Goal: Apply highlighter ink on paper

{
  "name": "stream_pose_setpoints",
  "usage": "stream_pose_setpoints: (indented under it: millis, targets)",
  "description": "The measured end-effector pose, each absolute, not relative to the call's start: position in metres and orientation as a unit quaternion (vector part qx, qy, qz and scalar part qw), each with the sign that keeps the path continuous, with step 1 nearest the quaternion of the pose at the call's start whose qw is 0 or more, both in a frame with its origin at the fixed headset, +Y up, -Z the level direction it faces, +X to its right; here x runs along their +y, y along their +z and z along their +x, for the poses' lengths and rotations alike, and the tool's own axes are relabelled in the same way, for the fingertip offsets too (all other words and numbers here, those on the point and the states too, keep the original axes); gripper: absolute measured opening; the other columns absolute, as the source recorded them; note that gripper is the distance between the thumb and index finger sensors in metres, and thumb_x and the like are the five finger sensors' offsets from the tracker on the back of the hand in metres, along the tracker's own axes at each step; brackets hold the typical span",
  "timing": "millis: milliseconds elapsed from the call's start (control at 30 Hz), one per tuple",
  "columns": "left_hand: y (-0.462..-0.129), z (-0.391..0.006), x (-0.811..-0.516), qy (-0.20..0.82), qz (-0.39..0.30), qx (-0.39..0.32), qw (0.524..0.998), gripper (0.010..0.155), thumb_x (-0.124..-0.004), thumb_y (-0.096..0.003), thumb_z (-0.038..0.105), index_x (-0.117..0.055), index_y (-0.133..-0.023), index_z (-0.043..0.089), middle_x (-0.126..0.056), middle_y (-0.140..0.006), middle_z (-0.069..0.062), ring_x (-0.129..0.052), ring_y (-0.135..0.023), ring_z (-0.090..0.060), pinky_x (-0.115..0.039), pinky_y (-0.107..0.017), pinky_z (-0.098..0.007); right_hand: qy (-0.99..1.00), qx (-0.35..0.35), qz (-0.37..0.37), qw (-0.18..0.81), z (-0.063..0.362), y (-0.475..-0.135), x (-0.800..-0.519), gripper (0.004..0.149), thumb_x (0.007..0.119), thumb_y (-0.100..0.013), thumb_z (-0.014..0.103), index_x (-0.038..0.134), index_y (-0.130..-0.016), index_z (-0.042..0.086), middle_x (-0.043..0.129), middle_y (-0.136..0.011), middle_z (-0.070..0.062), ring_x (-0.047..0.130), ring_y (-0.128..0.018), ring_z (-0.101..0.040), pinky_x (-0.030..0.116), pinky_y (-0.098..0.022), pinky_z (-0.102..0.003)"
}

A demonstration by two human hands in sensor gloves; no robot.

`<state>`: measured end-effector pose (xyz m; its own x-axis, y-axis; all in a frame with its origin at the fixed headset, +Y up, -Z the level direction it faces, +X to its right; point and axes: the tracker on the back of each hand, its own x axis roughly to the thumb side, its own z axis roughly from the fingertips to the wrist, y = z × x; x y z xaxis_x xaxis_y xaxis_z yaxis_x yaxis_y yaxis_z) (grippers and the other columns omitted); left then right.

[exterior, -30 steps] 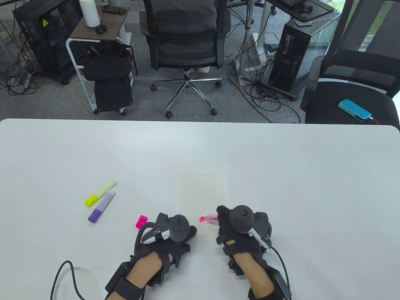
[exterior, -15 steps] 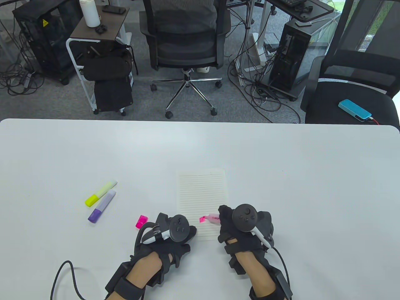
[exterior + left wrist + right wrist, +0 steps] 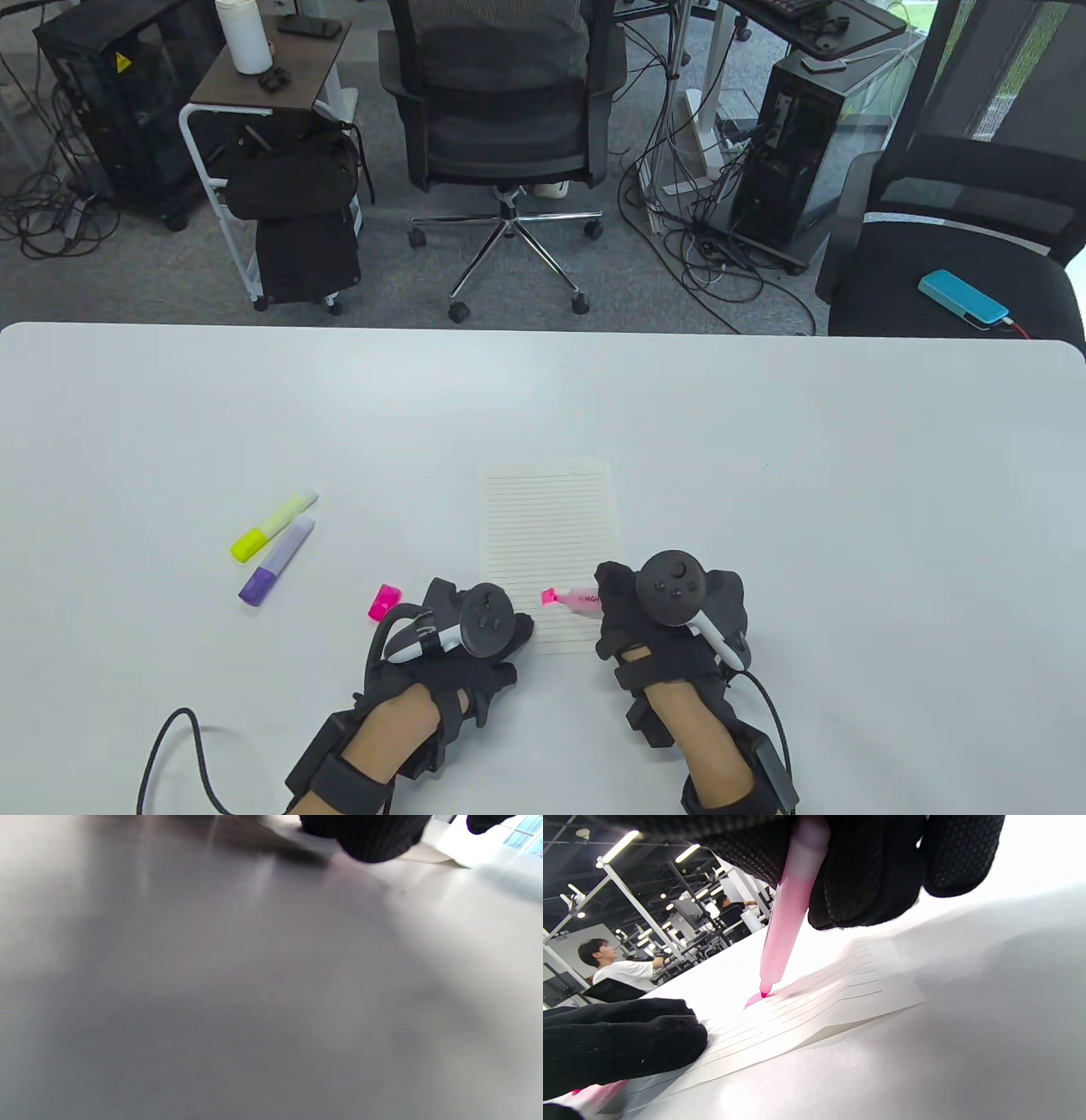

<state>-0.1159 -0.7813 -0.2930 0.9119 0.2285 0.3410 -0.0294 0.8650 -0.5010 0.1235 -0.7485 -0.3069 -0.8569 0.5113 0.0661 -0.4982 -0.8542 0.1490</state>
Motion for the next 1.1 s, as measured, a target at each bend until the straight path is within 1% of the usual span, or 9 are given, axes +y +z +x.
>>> stream_pose_setpoints:
  millis: [100,267,500,633,767,833,933,1100]
  targets:
    - [-0.2930,-0.1159,-0.7813,0.068,-0.251,-0.199,0.945,0.066,-0.070,-0.0456,0.050,-0.045,-0.106,0.041,-0.027,-0.115,0.000,-0.033,-0.105,-0.037,-0.030,-0.073,-0.067,0.961,0.054,0.046,0.267,0.1236,-0.3087,-0.7514,0.038,0.073,-0.063,0.029,0.075,-0.099,0.018,0.088,-0.082,-0.019,0.092,-0.054,-0.037,0.070,-0.059,-0.061]
    - [-0.2929,-0.1161,-0.7812,0.068,-0.251,-0.199,0.945,0.066,-0.069,-0.0456,0.050,-0.045,-0.106,0.041,-0.027,-0.115,0.000,-0.033,-0.105,-0.037,-0.030,-0.073,-0.067,0.959,0.075,0.047,0.271,0.1255,-0.3089,-0.7501,0.038,0.073,-0.062,0.029,0.076,-0.098,0.017,0.089,-0.079,-0.019,0.092,-0.051,-0.036,0.071,-0.058,-0.061]
    - [-0.2931,-0.1162,-0.7815,0.068,-0.251,-0.199,0.945,0.066,-0.069,-0.0456,0.050,-0.045,-0.106,0.041,-0.027,-0.115,0.000,-0.033,-0.104,-0.037,-0.030,-0.073,-0.067,0.957,0.064,0.051,0.279,0.1243,-0.3097,-0.7536,0.038,0.072,-0.063,0.030,0.074,-0.099,0.018,0.088,-0.081,-0.018,0.092,-0.053,-0.036,0.070,-0.059,-0.061]
    - [-0.2931,-0.1162,-0.7817,0.068,-0.251,-0.199,0.945,0.066,-0.069,-0.0456,0.050,-0.045,-0.106,0.041,-0.027,-0.115,0.000,-0.033,-0.105,-0.037,-0.030,-0.073,-0.067,0.956,0.083,0.050,0.275,0.1262,-0.3096,-0.7513,0.038,0.073,-0.062,0.029,0.075,-0.098,0.016,0.089,-0.079,-0.019,0.092,-0.051,-0.036,0.071,-0.058,-0.061]
    - [-0.2932,-0.1162,-0.7818,0.068,-0.251,-0.200,0.945,0.066,-0.069,-0.0456,0.050,-0.045,-0.106,0.041,-0.027,-0.115,0.000,-0.033,-0.105,-0.037,-0.030,-0.073,-0.067,0.957,0.068,0.059,0.276,0.1235,-0.3081,-0.7516,0.038,0.073,-0.062,0.030,0.075,-0.098,0.017,0.089,-0.080,-0.018,0.092,-0.052,-0.036,0.070,-0.059,-0.061]
    - [-0.2932,-0.1162,-0.7818,0.067,-0.251,-0.200,0.945,0.066,-0.070,-0.0456,0.050,-0.045,-0.106,0.041,-0.027,-0.115,0.000,-0.033,-0.105,-0.037,-0.030,-0.073,-0.067,0.954,0.075,0.065,0.282,0.1207,-0.3081,-0.7537,0.038,0.072,-0.063,0.030,0.075,-0.099,0.018,0.088,-0.080,-0.018,0.091,-0.052,-0.036,0.070,-0.059,-0.061]
    - [-0.2932,-0.1163,-0.7819,0.068,-0.251,-0.200,0.945,0.066,-0.069,-0.0456,0.050,-0.045,-0.106,0.041,-0.027,-0.115,0.000,-0.033,-0.105,-0.037,-0.030,-0.073,-0.067,0.962,0.070,0.056,0.258,0.1212,-0.3084,-0.7516,0.038,0.072,-0.063,0.030,0.075,-0.099,0.017,0.088,-0.080,-0.018,0.092,-0.052,-0.036,0.070,-0.058,-0.061]
    - [-0.2933,-0.1163,-0.7820,0.068,-0.251,-0.200,0.945,0.066,-0.070,-0.0456,0.049,-0.045,-0.106,0.041,-0.027,-0.115,0.000,-0.033,-0.104,-0.037,-0.030,-0.073,-0.067,0.959,0.065,0.058,0.271,0.1245,-0.3083,-0.7515,0.038,0.073,-0.063,0.030,0.075,-0.099,0.017,0.089,-0.079,-0.018,0.092,-0.051,-0.036,0.070,-0.058,-0.061]
